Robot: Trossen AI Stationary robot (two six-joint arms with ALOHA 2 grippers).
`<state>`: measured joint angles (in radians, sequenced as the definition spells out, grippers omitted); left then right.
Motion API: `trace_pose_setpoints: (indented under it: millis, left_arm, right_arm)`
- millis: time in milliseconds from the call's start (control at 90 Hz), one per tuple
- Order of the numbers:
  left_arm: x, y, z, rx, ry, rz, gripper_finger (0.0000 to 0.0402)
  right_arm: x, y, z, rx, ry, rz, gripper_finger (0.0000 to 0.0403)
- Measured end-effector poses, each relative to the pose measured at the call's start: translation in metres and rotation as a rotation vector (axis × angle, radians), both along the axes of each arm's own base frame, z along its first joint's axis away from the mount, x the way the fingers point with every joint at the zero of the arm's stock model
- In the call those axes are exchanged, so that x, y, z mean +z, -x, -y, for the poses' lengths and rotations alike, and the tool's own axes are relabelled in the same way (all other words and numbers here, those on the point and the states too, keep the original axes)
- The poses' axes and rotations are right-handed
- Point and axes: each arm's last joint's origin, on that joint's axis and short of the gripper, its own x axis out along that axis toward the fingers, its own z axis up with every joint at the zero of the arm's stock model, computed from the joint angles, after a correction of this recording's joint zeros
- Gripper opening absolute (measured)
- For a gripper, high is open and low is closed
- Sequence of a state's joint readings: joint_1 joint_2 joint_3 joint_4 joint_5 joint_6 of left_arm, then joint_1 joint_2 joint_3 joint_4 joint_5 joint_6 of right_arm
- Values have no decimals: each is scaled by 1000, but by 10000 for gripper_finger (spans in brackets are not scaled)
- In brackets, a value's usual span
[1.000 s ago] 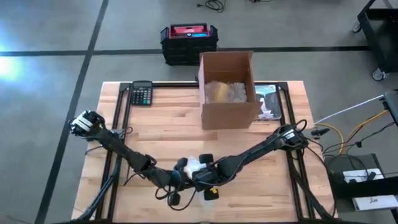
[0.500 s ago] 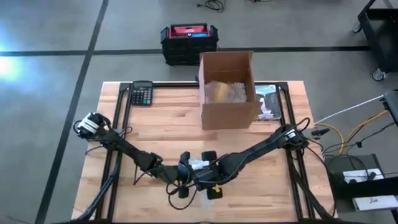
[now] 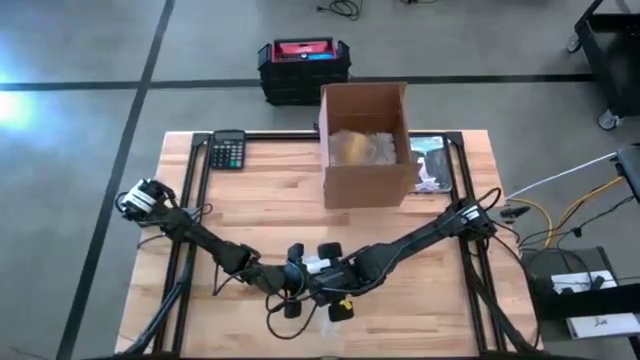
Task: Wrap mug
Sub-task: Wrap the blue patterned mug with the transparent bubble wrap
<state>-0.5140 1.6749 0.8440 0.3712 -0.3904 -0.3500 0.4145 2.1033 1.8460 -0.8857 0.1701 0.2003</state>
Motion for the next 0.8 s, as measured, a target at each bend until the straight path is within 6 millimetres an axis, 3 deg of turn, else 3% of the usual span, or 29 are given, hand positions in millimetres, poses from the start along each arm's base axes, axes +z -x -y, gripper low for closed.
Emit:
trace_pose_setpoints:
  millis: [144, 433, 600, 800]
  left_arm:
    - [23, 6, -1, -2, 6, 13, 0]
    - [50, 30, -10, 28, -49, -34, 0]
    - [35, 38, -21, 194, -134, -75, 0]
    - [6, 22, -23, 180, -62, -17, 0]
  right_arm:
    - [-23, 4, 1, -17, 3, -69, 2]
    - [-25, 4, 1, -30, -15, -40, 2]
    - [-26, 3, 1, -27, -16, -33, 2]
    - [-25, 3, 1, -24, -15, -31, 2]
